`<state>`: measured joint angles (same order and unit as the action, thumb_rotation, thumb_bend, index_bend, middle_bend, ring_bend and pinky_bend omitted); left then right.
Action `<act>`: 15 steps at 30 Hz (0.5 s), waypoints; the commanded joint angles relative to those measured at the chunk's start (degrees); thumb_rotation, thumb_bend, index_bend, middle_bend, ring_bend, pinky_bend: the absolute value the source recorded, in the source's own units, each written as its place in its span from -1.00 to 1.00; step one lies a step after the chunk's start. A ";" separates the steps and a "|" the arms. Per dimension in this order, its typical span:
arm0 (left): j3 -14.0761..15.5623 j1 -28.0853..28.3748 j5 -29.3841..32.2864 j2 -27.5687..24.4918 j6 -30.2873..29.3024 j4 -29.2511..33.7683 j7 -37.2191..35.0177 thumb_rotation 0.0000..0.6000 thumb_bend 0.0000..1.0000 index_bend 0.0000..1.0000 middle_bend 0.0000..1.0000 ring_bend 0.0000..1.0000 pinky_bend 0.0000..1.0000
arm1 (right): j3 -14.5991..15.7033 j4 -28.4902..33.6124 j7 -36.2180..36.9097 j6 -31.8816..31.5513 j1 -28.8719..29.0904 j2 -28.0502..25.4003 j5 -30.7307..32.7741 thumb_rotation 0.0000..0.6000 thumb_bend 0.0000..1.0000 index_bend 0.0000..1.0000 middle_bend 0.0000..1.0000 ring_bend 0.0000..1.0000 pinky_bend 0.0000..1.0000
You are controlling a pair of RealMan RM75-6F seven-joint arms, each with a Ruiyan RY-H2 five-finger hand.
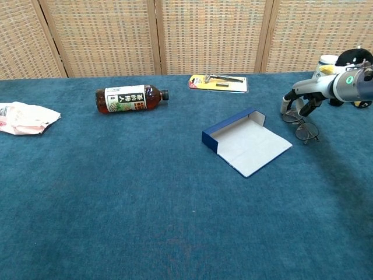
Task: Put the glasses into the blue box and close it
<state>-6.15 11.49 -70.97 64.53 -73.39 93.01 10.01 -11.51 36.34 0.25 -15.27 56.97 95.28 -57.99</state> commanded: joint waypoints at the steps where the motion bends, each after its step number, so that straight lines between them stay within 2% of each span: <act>1: 0.13 0.02 -0.08 0.01 0.04 0.05 0.06 1.00 -1.00 -1.00 -1.00 -1.00 -1.00 | 0.75 0.20 -0.22 0.35 -0.42 -0.57 -0.66 1.00 1.00 -0.49 -0.64 -1.00 -0.87; 4: 0.41 0.00 -0.37 0.05 -0.07 0.18 0.24 1.00 -1.00 -1.00 -1.00 -1.00 -1.00 | 1.73 1.07 -0.63 0.17 -1.15 -2.07 -1.61 1.00 1.00 -0.47 -0.62 -1.00 -0.87; 15: 1.30 0.10 -1.33 0.37 -0.31 0.73 1.39 1.00 -1.00 -1.00 -1.00 -1.00 -1.00 | 5.36 10.69 -2.57 -0.81 -4.24 -10.90 -2.05 1.00 1.00 -0.43 -0.57 -1.00 -0.87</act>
<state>-4.87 11.59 -72.28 64.88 -73.68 93.73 11.38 -6.87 45.69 -1.87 -15.75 53.38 85.55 -60.17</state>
